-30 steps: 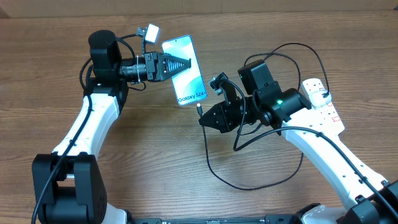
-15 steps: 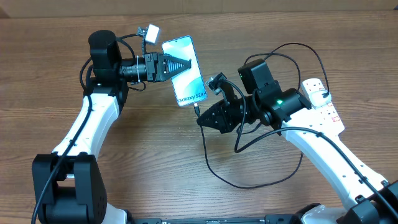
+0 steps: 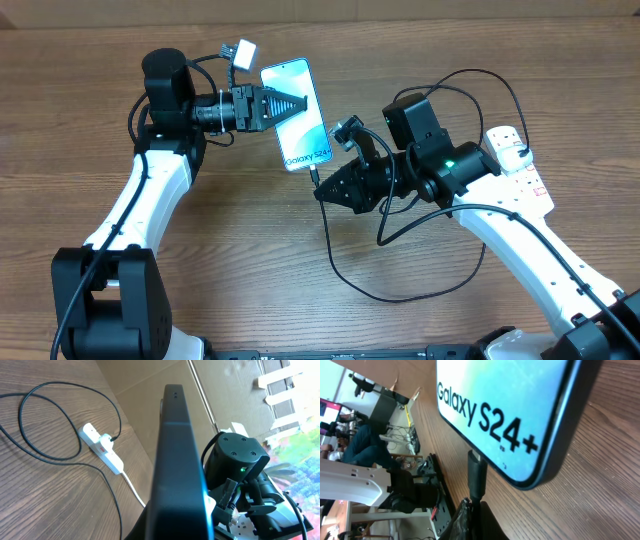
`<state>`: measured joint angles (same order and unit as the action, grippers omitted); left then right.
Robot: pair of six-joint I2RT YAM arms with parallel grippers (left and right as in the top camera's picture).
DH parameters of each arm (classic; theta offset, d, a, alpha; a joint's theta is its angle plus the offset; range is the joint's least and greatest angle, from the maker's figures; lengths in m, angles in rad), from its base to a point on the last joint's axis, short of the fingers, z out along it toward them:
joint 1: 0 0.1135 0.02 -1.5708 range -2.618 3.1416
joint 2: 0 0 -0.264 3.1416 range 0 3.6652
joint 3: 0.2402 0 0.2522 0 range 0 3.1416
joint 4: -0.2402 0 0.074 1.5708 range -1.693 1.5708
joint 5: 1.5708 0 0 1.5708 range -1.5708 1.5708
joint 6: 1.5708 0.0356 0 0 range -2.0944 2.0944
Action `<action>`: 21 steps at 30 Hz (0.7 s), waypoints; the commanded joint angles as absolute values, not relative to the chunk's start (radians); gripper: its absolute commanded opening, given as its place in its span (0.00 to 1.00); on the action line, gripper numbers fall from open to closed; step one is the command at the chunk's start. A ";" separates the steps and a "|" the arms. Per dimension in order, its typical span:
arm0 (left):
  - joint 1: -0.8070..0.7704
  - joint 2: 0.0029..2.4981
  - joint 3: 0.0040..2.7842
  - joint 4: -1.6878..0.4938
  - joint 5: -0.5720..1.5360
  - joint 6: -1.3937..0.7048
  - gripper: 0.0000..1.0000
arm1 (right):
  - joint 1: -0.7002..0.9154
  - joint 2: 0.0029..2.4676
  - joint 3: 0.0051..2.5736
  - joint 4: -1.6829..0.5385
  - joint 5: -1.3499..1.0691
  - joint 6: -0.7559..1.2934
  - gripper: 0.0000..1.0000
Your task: Plug charger to phone and switch on socket
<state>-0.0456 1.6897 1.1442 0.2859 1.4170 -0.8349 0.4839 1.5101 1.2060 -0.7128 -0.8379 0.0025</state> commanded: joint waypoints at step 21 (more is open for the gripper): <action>-0.046 1.689 1.151 0.297 1.470 -0.846 0.04 | 0.482 1.507 1.224 -0.637 -0.870 -0.008 0.04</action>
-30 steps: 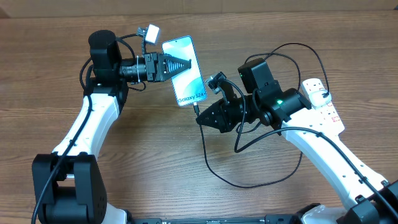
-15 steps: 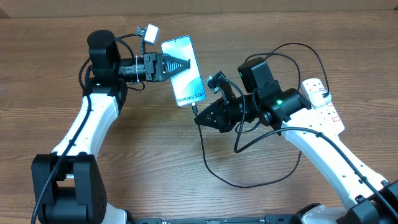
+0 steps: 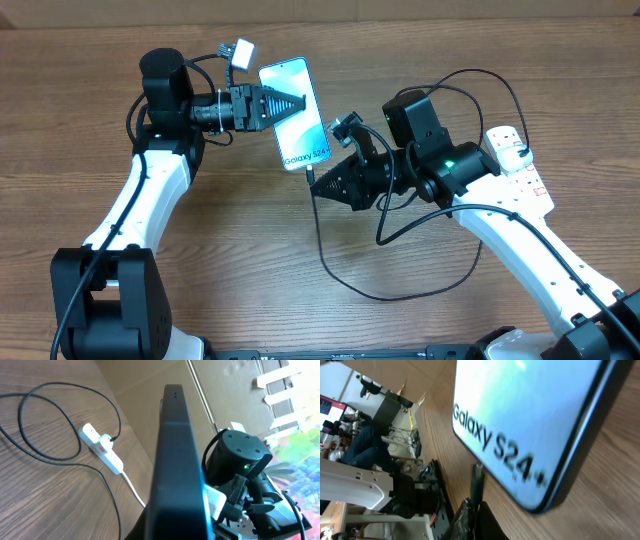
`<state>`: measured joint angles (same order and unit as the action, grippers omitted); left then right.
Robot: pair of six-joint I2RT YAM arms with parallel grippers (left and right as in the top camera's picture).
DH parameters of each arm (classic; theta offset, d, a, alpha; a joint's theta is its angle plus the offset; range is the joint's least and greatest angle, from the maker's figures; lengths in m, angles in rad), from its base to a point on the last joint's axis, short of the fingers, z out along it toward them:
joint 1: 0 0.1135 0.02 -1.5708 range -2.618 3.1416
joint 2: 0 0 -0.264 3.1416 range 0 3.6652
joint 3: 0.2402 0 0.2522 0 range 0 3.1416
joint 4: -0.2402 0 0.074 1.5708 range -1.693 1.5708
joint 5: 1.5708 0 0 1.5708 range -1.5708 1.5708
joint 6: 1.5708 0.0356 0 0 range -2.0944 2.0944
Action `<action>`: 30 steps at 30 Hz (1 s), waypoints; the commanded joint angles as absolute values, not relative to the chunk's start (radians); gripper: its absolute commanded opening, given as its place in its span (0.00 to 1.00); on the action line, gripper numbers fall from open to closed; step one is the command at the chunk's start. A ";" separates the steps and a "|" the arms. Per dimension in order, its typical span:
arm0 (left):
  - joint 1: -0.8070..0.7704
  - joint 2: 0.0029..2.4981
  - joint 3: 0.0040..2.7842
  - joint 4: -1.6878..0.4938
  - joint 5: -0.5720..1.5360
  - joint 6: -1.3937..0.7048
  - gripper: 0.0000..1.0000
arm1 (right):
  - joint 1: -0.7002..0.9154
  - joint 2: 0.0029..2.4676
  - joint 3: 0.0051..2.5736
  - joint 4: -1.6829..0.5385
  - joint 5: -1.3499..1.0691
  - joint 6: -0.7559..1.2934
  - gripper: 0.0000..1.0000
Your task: Plug charger to phone and switch on socket
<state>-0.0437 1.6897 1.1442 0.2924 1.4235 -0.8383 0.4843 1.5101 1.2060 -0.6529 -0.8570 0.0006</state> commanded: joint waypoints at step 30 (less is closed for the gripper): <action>0.294 1.689 1.151 0.295 1.388 -0.830 0.04 | 0.647 1.879 1.298 -0.583 0.006 0.104 0.61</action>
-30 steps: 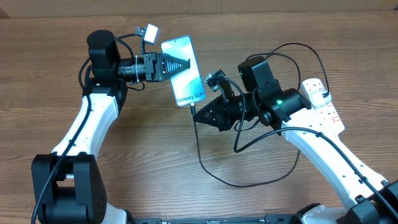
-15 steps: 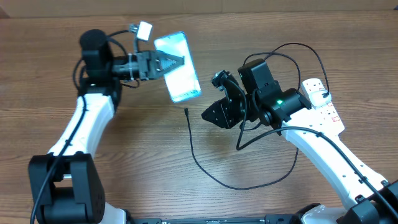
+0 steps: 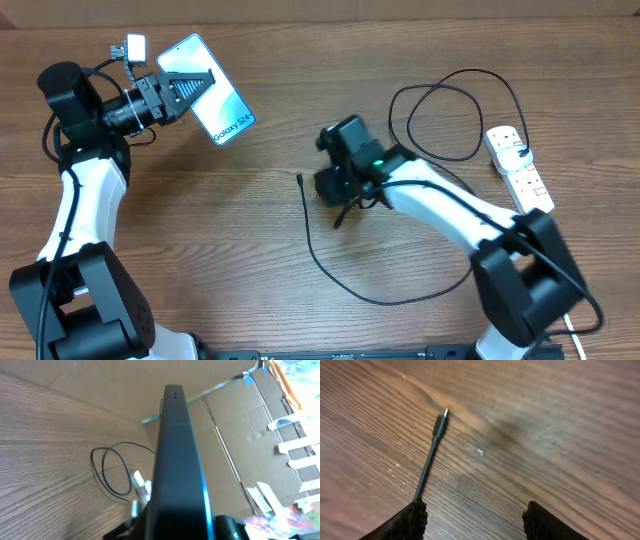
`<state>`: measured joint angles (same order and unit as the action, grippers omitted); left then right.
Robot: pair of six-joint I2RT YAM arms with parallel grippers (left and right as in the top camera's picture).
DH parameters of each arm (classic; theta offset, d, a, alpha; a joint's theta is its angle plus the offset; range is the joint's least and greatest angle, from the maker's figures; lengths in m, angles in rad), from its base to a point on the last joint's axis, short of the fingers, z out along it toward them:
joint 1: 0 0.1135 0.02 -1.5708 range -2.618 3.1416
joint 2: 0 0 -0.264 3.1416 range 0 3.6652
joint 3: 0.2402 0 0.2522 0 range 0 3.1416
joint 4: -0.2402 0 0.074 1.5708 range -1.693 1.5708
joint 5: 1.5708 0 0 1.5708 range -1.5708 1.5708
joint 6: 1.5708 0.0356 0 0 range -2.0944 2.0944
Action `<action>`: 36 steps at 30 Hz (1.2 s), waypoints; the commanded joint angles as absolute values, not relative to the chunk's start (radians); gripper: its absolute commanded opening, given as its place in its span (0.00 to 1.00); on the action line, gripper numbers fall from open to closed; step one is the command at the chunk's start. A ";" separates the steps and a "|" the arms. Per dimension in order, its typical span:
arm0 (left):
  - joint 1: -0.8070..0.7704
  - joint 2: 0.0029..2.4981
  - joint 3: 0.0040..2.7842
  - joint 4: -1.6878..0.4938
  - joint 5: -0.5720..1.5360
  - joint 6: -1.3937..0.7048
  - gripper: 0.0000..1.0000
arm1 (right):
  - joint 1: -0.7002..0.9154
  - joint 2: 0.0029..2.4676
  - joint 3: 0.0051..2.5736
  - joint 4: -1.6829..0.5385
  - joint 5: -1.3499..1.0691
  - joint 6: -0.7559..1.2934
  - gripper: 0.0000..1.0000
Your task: Plug charger to phone and switch on socket
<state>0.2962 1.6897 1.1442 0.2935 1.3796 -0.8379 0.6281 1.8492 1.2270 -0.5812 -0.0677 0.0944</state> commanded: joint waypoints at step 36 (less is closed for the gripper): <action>0.288 1.689 1.151 0.236 1.383 -0.822 0.04 | 0.533 2.104 1.426 -0.936 0.088 0.165 0.10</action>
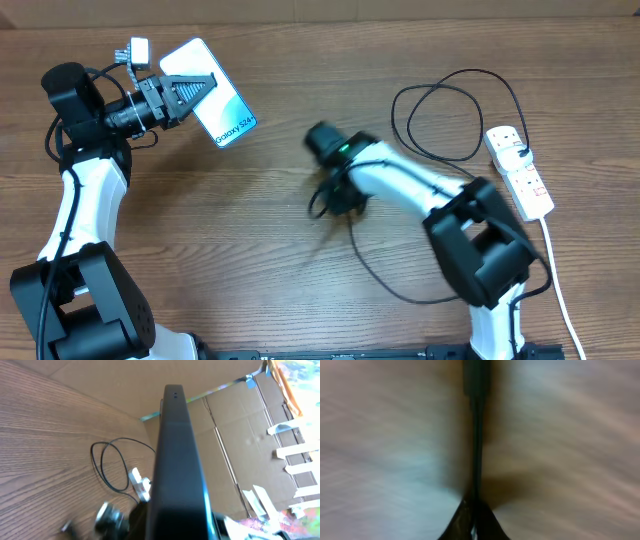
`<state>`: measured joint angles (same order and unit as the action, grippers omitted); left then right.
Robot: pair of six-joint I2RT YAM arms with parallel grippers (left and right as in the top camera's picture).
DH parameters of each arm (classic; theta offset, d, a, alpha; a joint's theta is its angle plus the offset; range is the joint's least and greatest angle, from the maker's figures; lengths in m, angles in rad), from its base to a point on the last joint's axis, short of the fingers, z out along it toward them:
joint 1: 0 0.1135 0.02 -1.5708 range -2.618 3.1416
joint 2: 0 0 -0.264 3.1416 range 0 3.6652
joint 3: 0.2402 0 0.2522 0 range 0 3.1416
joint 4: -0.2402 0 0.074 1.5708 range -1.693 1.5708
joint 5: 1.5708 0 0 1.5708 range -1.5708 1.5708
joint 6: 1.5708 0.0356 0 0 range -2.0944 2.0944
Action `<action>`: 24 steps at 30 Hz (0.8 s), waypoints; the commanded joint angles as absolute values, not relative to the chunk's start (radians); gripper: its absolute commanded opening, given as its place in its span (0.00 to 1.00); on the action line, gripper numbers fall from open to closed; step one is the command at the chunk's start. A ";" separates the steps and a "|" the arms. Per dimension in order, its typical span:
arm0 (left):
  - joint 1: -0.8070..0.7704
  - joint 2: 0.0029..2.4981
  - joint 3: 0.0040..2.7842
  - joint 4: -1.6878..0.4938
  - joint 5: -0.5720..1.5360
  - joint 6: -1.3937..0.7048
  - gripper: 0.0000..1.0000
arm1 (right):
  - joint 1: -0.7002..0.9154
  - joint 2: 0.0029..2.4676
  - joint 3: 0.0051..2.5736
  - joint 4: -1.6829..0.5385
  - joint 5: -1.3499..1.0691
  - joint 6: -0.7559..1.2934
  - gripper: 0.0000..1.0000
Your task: Plug charger to phone and switch on socket
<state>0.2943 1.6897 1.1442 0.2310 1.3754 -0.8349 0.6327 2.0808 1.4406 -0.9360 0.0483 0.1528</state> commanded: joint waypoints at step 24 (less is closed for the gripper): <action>0.287 1.689 1.151 0.235 1.381 -0.823 0.04 | 0.477 2.143 1.426 -0.822 0.081 0.393 0.51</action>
